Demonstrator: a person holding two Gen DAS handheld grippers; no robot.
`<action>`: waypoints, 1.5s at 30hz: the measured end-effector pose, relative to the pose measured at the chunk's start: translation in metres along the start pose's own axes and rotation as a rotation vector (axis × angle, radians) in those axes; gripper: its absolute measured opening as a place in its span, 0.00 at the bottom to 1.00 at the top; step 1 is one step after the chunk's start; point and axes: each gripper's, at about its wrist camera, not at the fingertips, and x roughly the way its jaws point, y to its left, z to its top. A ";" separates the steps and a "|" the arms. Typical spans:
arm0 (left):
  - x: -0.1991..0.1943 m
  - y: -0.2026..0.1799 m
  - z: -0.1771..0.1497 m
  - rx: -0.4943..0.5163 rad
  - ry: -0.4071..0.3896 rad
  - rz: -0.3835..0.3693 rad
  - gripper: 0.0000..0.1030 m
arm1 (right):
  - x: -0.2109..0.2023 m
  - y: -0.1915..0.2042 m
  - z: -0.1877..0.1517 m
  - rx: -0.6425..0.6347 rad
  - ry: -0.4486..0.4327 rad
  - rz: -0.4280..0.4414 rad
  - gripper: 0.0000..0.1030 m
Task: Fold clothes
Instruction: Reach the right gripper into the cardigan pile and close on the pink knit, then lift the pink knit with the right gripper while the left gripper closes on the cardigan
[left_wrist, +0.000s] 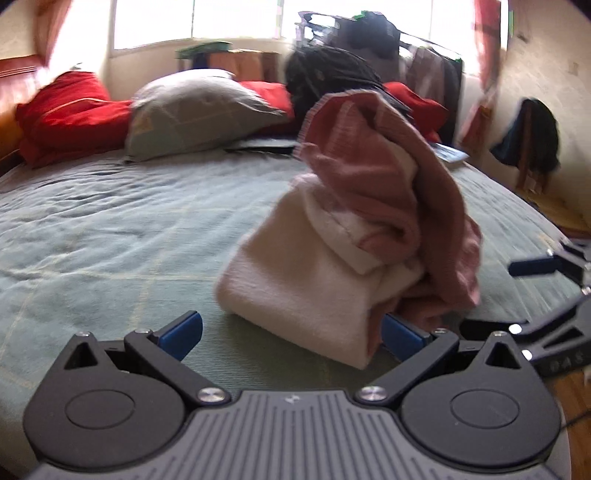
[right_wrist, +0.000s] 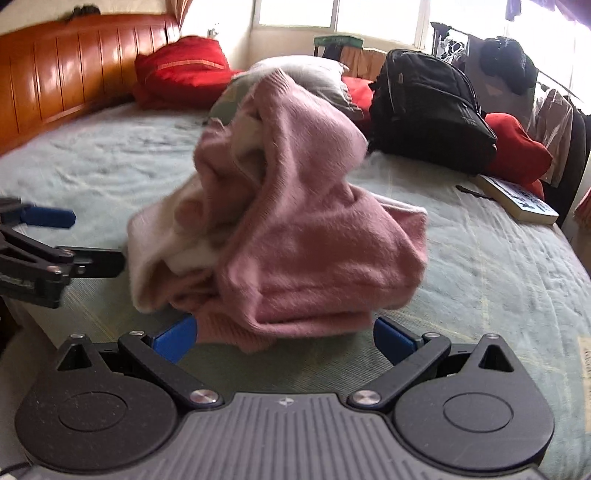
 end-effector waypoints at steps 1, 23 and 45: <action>0.001 -0.001 0.000 0.010 0.006 -0.009 0.99 | 0.000 -0.001 0.000 -0.014 0.007 -0.008 1.00; -0.004 -0.001 -0.010 0.054 0.010 -0.006 0.99 | -0.005 0.003 0.045 -0.052 -0.049 -0.005 0.72; -0.003 0.032 -0.024 -0.011 0.012 -0.011 0.99 | 0.055 0.021 0.080 -0.019 -0.046 -0.198 0.22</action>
